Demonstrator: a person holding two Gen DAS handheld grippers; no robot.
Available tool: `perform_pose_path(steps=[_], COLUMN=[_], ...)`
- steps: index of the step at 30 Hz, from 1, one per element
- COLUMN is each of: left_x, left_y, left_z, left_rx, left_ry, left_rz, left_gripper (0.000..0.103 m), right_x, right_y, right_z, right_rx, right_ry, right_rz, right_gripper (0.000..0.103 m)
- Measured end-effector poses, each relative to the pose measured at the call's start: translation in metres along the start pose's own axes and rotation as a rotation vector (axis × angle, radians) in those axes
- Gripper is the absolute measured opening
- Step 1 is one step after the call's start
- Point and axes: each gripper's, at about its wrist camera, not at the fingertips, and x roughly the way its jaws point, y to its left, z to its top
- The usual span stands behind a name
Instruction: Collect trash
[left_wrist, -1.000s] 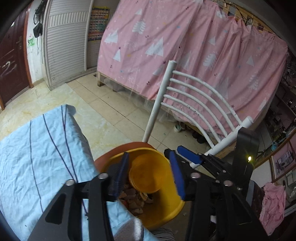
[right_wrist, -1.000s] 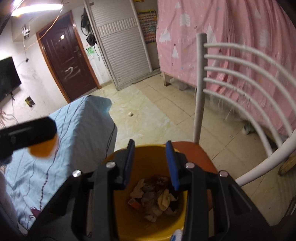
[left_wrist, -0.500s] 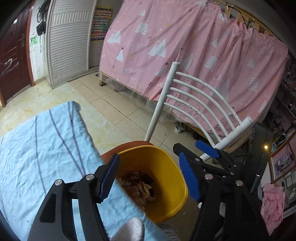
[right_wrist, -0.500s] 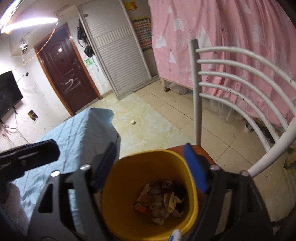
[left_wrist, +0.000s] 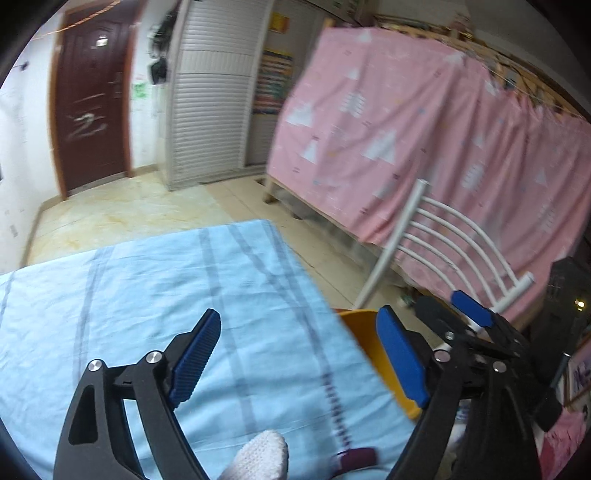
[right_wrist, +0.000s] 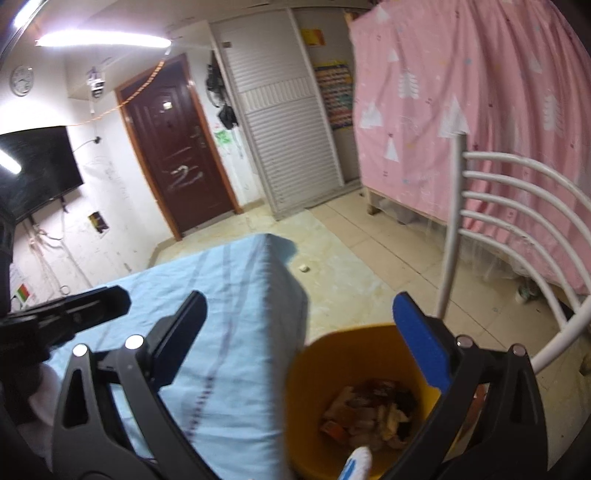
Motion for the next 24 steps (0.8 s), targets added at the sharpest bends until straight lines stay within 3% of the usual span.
perform_pose_path(steps=[11, 24], left_x=[-0.048, -0.095], left_y=[0.077, 0.152], left_z=[-0.019, -0.038], left_rx=[-0.07, -0.186], left_ry=[-0.081, -0.119], left_rz=[0.195, 0.318], left_gripper=[0.083, 0.086], right_x=[0.006, 0.016], right_y=[0.095, 0.175], right_z=[-0.011, -0.023], right_rx=[-0.129, -0.238], right_ry=[0.019, 0.04], right_rz=[0.108, 0.209], right_gripper=[0.097, 0.097])
